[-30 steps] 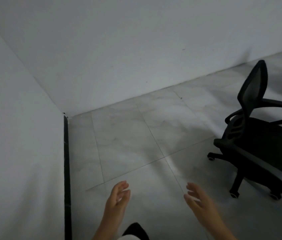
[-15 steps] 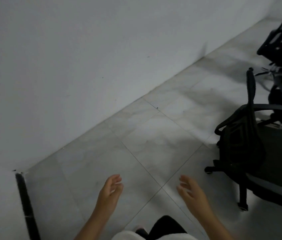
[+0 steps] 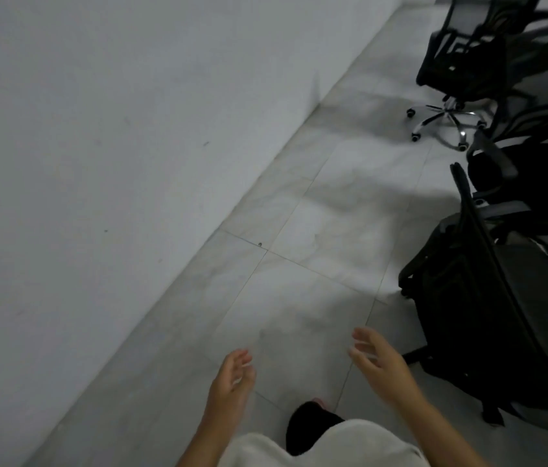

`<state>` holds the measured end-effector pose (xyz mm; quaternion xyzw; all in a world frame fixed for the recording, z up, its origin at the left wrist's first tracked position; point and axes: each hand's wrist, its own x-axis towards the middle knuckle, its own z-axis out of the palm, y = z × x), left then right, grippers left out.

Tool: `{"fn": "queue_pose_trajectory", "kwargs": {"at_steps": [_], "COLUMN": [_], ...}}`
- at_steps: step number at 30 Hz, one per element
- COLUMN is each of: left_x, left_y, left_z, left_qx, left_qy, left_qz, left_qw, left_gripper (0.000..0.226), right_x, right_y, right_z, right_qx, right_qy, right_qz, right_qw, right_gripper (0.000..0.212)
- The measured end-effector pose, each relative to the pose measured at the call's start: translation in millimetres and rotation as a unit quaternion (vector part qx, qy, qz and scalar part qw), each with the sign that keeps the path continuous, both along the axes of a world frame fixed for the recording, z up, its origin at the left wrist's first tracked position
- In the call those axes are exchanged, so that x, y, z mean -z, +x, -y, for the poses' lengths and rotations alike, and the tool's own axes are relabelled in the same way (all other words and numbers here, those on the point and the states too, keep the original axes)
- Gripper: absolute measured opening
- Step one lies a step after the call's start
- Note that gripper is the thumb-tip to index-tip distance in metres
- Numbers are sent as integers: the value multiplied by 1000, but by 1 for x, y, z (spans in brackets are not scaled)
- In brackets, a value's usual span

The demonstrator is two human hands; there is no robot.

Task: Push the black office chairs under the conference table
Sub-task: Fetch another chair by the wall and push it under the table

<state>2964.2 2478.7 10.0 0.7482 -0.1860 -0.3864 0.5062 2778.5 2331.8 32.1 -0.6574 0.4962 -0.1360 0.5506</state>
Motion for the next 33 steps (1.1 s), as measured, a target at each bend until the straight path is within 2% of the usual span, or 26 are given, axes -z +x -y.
{"fn": "queue_pose_trajectory", "kwargs": {"at_steps": [5, 10, 13, 17, 21, 23, 25, 27, 29, 31, 32, 33], "left_x": [-21, 8, 17, -9, -31, -41, -49, -61, -62, -57, -52, -45], "left_y": [61, 104, 131, 133, 91, 54, 14, -26, -61, -87, -99, -108], "left_z": [94, 181, 248, 349, 440, 472, 497, 517, 532, 544, 552, 559], "left_qx": [41, 151, 255, 424, 557, 601, 636, 646, 653, 696, 716, 711], "left_qy": [-23, 39, 68, 27, -57, -93, -143, -227, -296, -285, -278, -303], "left_qz": [-1, -4, 5, 40, 103, 125, 191, 294, 393, 460, 473, 487], "left_qw": [999, 988, 965, 905, 822, 784, 734, 666, 576, 473, 432, 406], "left_gripper": [31, 19, 27, 24, 26, 20, 27, 49, 48, 56, 63, 69], "right_x": [1, 26, 20, -12, -43, -51, -49, -33, -23, -11, -6, -5], "right_y": [26, 29, 33, 42, 38, 24, 2, -24, -46, -61, -67, -70], "right_z": [64, 104, 132, 160, 173, 174, 176, 176, 179, 180, 181, 183], "right_qx": [63, 208, 312, 439, 557, 594, 586, 556, 530, 491, 482, 485], "right_qy": [0, 49, 47, -16, -115, -163, -183, -128, -54, -59, -66, -74], "right_qz": [-5, -52, -44, -36, -81, -163, -292, -393, -437, -464, -465, -466], "right_qw": [998, 975, 948, 898, 819, 771, 733, 721, 725, 735, 740, 737], "right_gripper": [35, 40, 40, 40, 35, 34, 50, 63, 74, 83, 85, 83]}}
